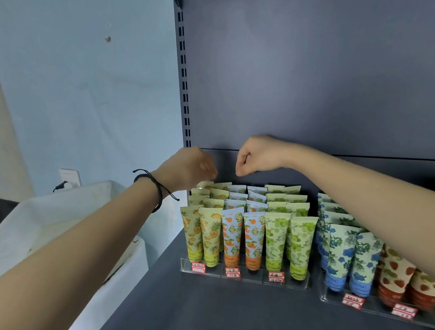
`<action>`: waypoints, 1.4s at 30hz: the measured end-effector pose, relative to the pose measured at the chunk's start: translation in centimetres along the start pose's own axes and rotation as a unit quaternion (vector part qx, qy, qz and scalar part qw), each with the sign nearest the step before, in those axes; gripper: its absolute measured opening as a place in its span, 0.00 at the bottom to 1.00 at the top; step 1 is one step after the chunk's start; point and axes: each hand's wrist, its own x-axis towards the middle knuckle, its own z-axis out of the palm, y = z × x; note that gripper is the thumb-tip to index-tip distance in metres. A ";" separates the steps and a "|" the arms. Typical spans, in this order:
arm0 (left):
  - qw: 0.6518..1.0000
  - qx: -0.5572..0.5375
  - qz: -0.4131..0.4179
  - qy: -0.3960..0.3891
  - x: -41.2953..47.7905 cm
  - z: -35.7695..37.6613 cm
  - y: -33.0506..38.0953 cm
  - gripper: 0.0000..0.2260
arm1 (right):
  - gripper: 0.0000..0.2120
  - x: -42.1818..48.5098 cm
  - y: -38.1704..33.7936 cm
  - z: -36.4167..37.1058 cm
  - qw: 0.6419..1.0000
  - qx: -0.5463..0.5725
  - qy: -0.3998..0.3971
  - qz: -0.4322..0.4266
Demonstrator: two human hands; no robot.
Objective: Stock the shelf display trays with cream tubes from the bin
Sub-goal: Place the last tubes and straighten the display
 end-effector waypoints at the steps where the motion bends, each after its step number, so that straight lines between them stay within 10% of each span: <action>1: 1.000 -0.006 -0.011 0.026 0.0 -0.2 -0.3 0.08 | 0.09 0.2 0.0 0.2 1.000 0.002 0.001 0.002; 42: 0.993 -0.048 -0.027 -0.103 -3.7 -1.9 -2.4 0.04 | 0.05 -1.7 -5.3 1.7 0.988 -0.036 -0.082 -0.126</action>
